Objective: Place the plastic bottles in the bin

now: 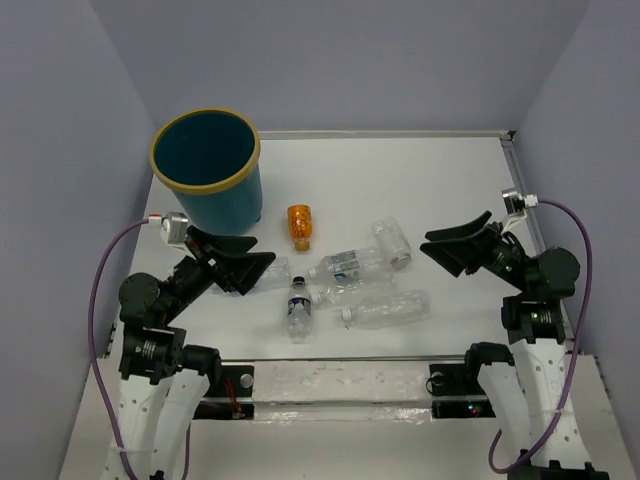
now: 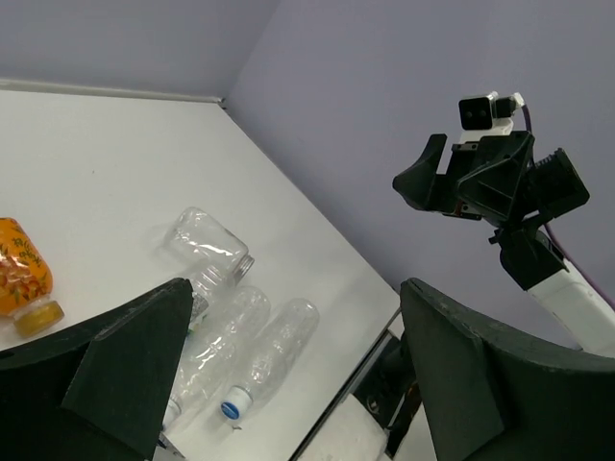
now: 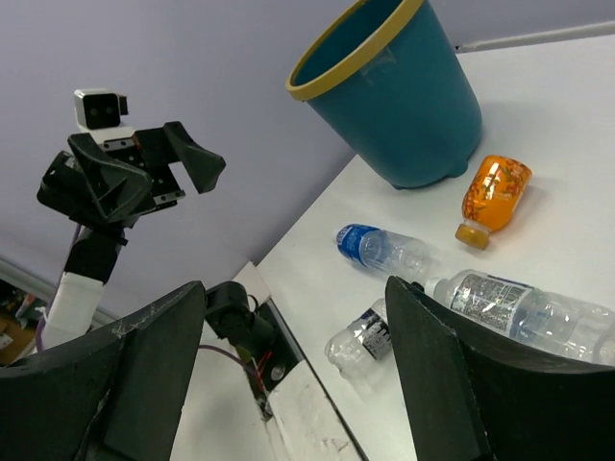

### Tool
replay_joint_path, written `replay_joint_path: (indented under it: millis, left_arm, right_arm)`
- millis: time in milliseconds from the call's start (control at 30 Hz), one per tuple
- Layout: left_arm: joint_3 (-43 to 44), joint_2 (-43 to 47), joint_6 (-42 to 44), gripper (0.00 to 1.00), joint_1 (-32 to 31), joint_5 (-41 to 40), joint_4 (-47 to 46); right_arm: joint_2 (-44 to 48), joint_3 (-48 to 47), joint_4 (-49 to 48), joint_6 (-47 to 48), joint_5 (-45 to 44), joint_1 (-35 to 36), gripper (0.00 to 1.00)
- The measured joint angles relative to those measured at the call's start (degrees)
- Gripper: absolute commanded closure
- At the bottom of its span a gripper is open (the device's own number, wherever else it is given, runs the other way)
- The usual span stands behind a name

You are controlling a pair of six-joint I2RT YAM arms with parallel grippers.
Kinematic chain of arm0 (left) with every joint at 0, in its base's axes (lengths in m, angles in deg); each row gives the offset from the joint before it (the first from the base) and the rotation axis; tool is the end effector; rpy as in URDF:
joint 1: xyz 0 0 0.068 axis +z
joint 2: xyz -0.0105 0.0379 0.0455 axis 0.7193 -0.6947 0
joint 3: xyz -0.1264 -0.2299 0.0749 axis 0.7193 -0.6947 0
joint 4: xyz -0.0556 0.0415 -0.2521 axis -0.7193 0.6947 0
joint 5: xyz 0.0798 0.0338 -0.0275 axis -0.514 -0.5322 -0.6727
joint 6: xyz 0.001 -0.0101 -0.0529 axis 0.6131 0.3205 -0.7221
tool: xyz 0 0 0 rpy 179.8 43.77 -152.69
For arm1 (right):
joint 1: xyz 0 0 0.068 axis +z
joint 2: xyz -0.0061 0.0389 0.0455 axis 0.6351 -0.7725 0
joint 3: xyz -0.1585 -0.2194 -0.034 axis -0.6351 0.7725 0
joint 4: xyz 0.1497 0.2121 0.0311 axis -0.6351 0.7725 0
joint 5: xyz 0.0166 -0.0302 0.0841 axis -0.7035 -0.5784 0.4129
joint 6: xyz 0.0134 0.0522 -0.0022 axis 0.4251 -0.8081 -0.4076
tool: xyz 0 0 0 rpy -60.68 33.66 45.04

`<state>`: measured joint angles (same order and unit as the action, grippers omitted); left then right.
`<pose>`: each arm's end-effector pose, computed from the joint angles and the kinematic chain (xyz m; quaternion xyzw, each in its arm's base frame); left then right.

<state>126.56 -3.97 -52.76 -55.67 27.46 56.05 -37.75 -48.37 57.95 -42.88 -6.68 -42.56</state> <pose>0.0805 -0.0369 0.3669 0.1309 0.5996 -0.4967 0.6137 0.1228 0.0231 0.3529 -0.0952 0.6363 0.5547 0.5276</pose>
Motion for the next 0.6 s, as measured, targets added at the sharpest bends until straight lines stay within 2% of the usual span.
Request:
replay_joint_path:
  millis: [267,333,433,467,600]
  left_arm:
    - [0.0,-3.3,0.0,0.01,-0.4,-2.2,-2.4]
    - [0.0,-5.7,0.4,0.01,-2.3,-5.5,-3.3]
    - [-0.2,-8.7,1.3,0.06,-11.1,-10.9,-3.2]
    - [-0.2,-10.3,1.9,0.09,-15.2,-16.2,-3.0]
    - [0.2,-17.0,3.3,0.08,-30.3,-33.4,-2.1]
  right_arm:
    - [-2.5,0.4,1.2,1.2,-0.3,0.6,0.21]
    - [-3.8,0.4,1.5,1.2,-0.5,0.6,0.21]
    - [-5.4,0.4,1.7,1.5,-0.9,0.6,0.21]
    - [-6.1,0.4,1.9,1.7,-1.0,0.6,0.2]
    - [-7.3,0.4,2.3,2.2,-1.6,0.6,0.13]
